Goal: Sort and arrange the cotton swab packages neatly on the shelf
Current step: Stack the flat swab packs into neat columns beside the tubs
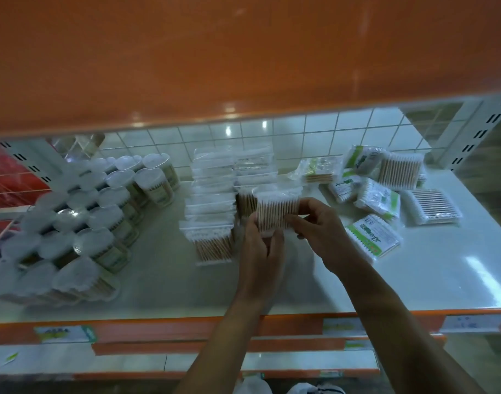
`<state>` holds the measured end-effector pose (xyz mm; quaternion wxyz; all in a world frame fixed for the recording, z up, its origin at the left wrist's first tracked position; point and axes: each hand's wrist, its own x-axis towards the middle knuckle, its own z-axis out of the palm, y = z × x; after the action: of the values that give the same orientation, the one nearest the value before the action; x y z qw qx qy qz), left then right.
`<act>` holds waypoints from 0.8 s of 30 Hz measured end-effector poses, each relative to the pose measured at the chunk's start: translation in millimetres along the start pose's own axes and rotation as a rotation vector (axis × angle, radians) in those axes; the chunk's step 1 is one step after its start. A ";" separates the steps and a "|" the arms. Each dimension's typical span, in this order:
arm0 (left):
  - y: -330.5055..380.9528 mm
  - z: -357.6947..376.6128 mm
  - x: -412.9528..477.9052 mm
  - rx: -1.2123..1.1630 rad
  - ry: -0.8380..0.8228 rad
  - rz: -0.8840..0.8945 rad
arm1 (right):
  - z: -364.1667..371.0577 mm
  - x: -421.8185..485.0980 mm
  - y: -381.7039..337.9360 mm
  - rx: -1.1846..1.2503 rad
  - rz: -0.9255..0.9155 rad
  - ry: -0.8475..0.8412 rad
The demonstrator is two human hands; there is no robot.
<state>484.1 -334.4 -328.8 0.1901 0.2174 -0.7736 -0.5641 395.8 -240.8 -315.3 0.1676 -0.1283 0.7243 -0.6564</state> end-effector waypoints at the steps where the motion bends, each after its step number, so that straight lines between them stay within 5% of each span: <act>1: -0.6 -0.8 -1.1 0.052 -0.002 -0.011 | 3.1 0.5 0.4 0.005 0.002 0.019; 11: 2.1 -0.7 -19.8 0.505 0.005 0.120 | 29.6 4.6 15.0 -0.163 -0.022 0.168; 24: -4.4 -2.2 -18.6 0.537 -0.045 0.119 | 42.0 3.3 14.5 -0.290 -0.085 0.190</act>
<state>501.4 -327.1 -333.3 0.1415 0.2015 -0.9109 -0.3312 410.6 -278.7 -333.4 0.0504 -0.1191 0.8178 -0.5608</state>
